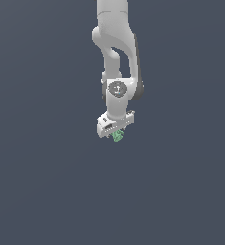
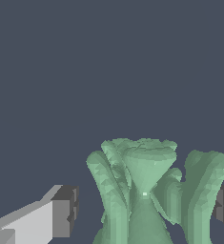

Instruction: Pick up the object and move it to a goal position.

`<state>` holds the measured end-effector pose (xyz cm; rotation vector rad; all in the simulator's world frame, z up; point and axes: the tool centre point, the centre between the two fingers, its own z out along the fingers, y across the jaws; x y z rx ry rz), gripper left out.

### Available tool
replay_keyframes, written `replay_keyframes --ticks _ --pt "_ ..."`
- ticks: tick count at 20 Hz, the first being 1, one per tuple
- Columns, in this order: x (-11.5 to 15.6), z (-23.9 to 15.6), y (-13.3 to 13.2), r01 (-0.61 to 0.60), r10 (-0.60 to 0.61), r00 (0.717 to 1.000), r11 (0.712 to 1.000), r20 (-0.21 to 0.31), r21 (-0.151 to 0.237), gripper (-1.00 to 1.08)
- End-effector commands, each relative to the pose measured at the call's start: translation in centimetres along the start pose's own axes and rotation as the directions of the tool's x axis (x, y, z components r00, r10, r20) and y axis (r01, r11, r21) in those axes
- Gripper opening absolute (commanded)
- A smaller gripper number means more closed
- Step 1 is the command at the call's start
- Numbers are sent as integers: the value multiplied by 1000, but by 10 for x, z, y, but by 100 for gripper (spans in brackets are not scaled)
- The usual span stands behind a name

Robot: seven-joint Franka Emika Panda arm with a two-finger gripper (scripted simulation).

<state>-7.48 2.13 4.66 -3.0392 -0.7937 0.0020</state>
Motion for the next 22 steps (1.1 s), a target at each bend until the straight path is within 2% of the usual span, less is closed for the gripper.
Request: replay_keyframes --ticks 1,3,4,16,22 --pt "0 5 0 0 0 1000 1000 -1 -1 100" --pt "1 6 0 1 -1 1000 1000 -1 -1 100" --pt "1 6 0 1 -1 1000 1000 -1 -1 -100" --pt "0 5 1 1 -1 1000 1000 -2 -1 -100" --pt "-10 -10 16 1 -1 1000 1000 -2 -1 -100"
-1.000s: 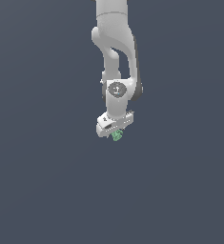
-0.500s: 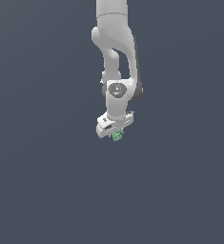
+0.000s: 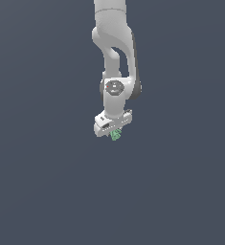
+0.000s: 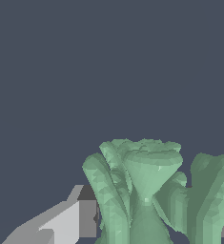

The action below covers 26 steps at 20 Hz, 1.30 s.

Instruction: Pick up the object and move it to a goal position.

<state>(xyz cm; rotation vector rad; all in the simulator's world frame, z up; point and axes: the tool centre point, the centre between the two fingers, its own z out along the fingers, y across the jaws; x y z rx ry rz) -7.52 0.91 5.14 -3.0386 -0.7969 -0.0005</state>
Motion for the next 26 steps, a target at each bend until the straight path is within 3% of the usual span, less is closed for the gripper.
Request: replay_keyframes --ticks 1,7,20,26 --pt "-6 -9 9 -1 1 1000 1000 -1 -1 -100" --pt "-30 -44 43 -1 1 1000 1000 -1 0 -100" --pt "-96 -147 145 -1 1 1000 1000 -2 1 -100" --pt "-114 -177 175 -1 1 1000 1000 -1 1 -100"
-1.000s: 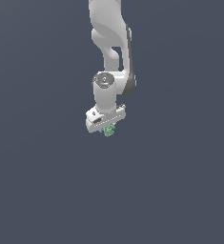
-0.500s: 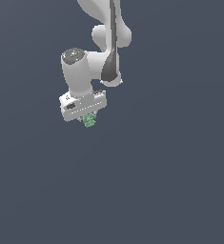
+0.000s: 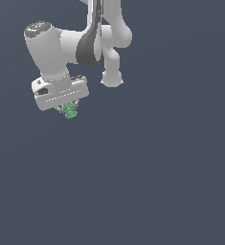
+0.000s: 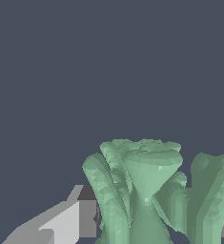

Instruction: Pick up the object and move it to a goal position.

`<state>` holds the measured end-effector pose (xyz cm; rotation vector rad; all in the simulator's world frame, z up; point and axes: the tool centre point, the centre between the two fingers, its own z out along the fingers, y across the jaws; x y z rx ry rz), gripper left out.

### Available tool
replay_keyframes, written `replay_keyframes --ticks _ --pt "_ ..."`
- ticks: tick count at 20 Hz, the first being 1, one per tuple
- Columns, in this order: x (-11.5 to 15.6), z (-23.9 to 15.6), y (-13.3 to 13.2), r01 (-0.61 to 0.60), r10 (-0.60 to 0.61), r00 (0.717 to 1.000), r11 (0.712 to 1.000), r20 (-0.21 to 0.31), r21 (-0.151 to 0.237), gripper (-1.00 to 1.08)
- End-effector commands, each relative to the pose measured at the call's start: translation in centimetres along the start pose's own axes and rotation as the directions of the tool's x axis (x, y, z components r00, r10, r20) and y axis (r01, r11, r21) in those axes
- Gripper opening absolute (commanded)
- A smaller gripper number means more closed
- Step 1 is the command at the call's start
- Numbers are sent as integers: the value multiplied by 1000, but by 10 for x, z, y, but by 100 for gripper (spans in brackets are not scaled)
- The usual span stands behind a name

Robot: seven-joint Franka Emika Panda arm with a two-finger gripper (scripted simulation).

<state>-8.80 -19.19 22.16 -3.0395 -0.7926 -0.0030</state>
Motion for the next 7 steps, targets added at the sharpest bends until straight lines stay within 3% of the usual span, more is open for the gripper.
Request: replay_keyframes --ticks 1,7 --pt "-6 -9 10 2 -2 1000 1000 1 1 -100" --pt "-10 -18 19 1 -1 1000 1000 2 0 -100"
